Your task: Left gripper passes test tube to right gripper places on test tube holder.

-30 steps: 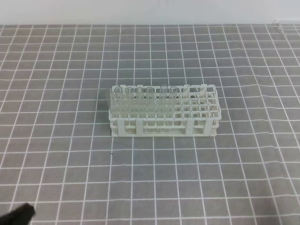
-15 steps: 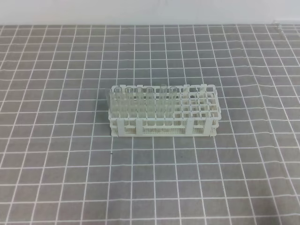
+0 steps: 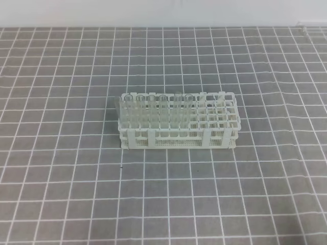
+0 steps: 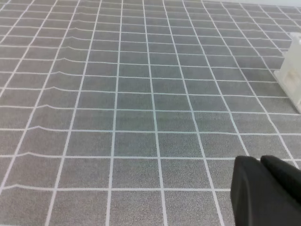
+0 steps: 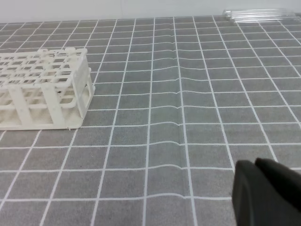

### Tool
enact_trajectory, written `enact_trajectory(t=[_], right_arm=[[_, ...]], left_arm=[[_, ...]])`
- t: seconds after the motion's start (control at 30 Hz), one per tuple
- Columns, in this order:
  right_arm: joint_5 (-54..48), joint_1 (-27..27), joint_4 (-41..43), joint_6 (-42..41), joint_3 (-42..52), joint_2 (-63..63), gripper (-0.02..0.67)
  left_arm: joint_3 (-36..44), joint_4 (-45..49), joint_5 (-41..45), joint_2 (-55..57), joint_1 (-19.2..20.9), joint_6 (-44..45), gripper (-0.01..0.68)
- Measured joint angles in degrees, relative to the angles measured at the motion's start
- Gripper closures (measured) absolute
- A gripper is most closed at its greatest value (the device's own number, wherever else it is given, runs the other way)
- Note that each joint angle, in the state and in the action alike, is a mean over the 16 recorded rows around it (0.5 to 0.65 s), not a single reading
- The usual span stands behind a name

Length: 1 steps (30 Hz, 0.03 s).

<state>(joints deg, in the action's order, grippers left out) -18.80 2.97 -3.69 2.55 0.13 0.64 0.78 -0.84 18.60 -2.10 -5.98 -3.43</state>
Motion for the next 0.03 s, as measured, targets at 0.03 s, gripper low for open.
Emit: enact_trajectory(t=[0.03], right_arm=[[0.0,0.0,0.0,0.0,0.0,0.0,0.662]], left_arm=[[-0.01,0.0,0.01,0.02,0.0,-0.02,0.674]])
